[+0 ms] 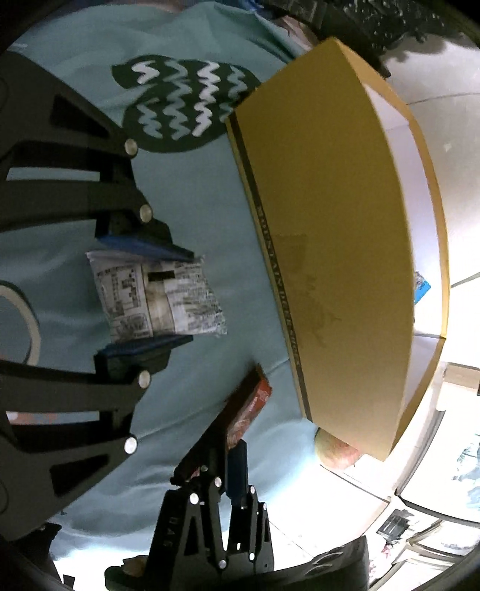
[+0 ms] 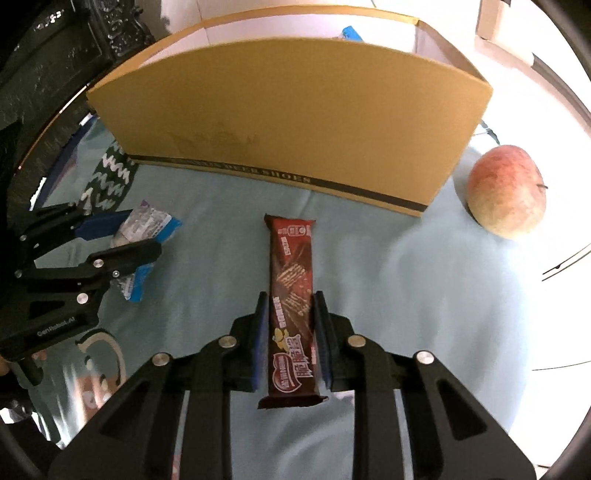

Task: Organize snacks
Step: 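Grasp the white printed packet with the left tool while the right grasps the chocolate bar, then carry both items over the yellow box and open both tools to drop them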

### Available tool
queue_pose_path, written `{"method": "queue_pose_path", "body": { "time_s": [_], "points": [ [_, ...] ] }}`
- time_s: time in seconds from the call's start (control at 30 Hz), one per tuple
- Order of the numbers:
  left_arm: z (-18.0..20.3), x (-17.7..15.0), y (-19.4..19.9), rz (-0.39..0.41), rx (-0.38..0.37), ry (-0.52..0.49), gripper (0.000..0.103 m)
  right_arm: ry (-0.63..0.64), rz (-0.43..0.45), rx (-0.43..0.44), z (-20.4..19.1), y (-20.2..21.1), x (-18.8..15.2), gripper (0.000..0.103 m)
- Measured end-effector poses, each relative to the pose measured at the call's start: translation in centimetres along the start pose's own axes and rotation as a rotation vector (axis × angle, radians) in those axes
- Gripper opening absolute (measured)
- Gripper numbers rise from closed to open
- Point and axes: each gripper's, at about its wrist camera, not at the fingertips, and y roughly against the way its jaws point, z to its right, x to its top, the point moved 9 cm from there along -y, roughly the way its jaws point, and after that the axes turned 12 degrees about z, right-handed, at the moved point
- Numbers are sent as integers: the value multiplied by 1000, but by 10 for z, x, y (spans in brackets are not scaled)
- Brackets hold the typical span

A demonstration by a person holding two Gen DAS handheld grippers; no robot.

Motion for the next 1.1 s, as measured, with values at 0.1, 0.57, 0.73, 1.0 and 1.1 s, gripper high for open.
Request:
{"method": "queue_pose_path", "body": {
  "time_s": [0.1,0.57,0.73,1.0,1.1],
  "points": [
    [-4,3,20,24,6,-11,38,-18,23,19,-1,16,-1,24],
    [-2,-28,18,-51,20,16,39,0,-100,-17,-1,-9,-31,34],
    [-6,-28,21,-50,23,23,39,71,-106,-24,-15,-8,-24,24],
    [-9,3,40,28,13,42,39,-6,15,67,-19,46,8,24],
    [-2,18,46,58,-3,40,39,-18,61,73,-16,66,21,24]
  ]
}}
